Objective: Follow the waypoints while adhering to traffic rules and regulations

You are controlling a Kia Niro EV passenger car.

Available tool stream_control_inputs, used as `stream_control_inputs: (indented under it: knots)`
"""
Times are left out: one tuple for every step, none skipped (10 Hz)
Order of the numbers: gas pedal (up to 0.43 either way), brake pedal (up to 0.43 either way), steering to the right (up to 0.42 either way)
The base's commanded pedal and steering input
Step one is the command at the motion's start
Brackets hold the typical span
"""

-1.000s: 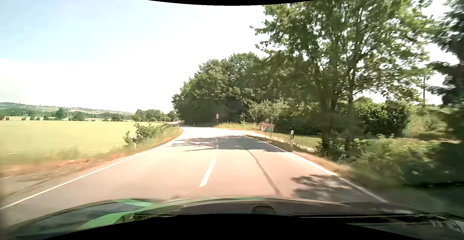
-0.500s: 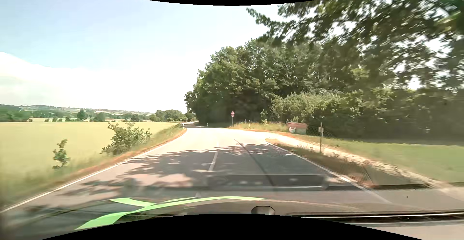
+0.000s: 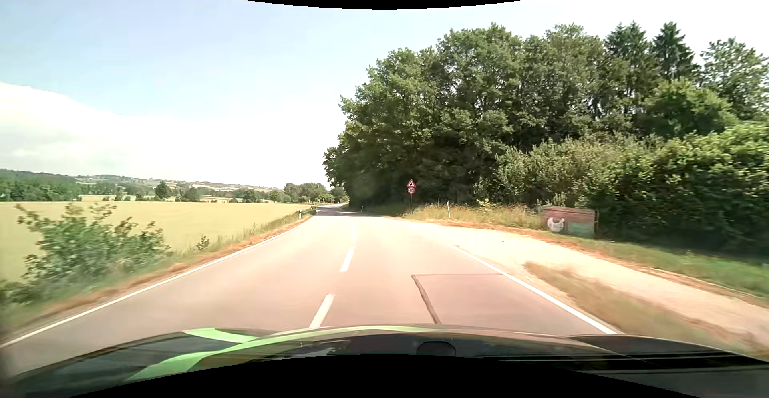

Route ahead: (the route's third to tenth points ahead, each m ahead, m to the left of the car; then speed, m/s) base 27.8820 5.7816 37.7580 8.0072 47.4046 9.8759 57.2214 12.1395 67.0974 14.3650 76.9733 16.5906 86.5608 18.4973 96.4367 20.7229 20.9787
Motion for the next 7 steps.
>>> stream_control_inputs:
  knots:
    - [0.311, 0.000, -0.043]
    - [0.311, 0.000, -0.043]
    - [0.319, 0.000, -0.043]
    - [0.319, 0.000, -0.043]
    - [0.319, 0.000, -0.043]
    - [0.319, 0.000, -0.043]
    - [0.331, 0.000, -0.043]
